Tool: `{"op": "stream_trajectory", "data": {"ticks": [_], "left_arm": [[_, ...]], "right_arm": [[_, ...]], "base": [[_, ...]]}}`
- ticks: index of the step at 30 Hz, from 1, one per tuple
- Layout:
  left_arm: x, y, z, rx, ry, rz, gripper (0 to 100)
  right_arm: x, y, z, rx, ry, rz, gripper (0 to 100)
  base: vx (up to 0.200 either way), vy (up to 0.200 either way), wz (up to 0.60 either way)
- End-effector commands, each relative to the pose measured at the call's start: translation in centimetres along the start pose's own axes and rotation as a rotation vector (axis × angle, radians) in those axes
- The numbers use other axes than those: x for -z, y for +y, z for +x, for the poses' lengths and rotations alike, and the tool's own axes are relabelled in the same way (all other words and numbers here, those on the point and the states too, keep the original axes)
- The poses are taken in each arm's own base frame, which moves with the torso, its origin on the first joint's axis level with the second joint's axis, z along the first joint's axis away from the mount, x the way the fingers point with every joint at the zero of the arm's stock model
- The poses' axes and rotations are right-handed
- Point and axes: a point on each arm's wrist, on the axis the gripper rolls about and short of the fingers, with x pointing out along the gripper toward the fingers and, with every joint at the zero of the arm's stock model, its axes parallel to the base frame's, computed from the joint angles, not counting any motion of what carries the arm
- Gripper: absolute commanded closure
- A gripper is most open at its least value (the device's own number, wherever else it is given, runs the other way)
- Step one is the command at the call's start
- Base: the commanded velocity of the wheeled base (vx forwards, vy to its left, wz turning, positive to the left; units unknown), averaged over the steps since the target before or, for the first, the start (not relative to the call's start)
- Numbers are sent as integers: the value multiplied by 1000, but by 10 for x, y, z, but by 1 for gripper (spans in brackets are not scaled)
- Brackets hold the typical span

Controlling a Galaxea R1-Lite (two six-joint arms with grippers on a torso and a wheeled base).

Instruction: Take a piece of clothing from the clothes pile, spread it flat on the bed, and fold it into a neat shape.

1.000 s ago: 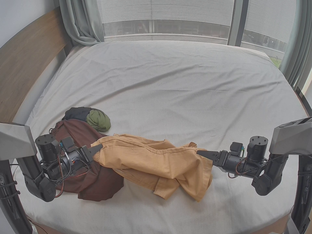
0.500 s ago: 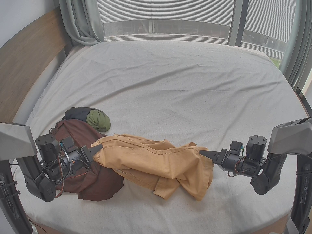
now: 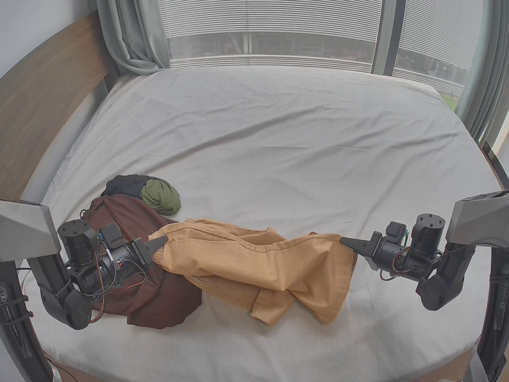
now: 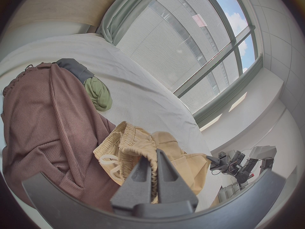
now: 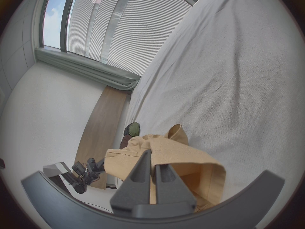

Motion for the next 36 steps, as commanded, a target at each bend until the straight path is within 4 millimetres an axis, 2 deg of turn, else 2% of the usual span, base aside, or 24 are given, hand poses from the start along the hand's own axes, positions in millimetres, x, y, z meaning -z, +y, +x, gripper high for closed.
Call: {"op": "stream_trajectory", "data": {"ticks": [1, 9, 10, 16, 24, 34, 35, 36], "left_arm": [[0, 1, 0, -2, 2, -2, 100], [0, 0, 0, -1, 1, -1, 100], [0, 0, 0, 0, -1, -1, 100], [0, 0, 0, 0, 1, -1, 100], [-1, -1, 0, 2, -2, 1, 100], [0, -1, 0, 2, -1, 0, 100], [0, -1, 0, 2, -1, 0, 100], [0, -1, 0, 2, -1, 0, 100]], "right_arm": [[-10, 11, -9, -29, -24, 4, 100], [2, 6, -2, -31, 33, 19, 100], [2, 6, -2, -31, 33, 19, 0], [2, 9, 5, -52, 32, 4, 0], [10, -6, 23, -41, 53, 12, 0], [12, 0, 29, -30, 21, -1, 0], [11, 0, 29, -32, 20, -3, 100], [10, 1, 29, -33, 17, -4, 100]], "base": [[0, 0, 0], [0, 0, 0], [0, 0, 0], [0, 0, 0], [0, 0, 0], [0, 0, 0], [0, 0, 0], [0, 0, 0]]}}
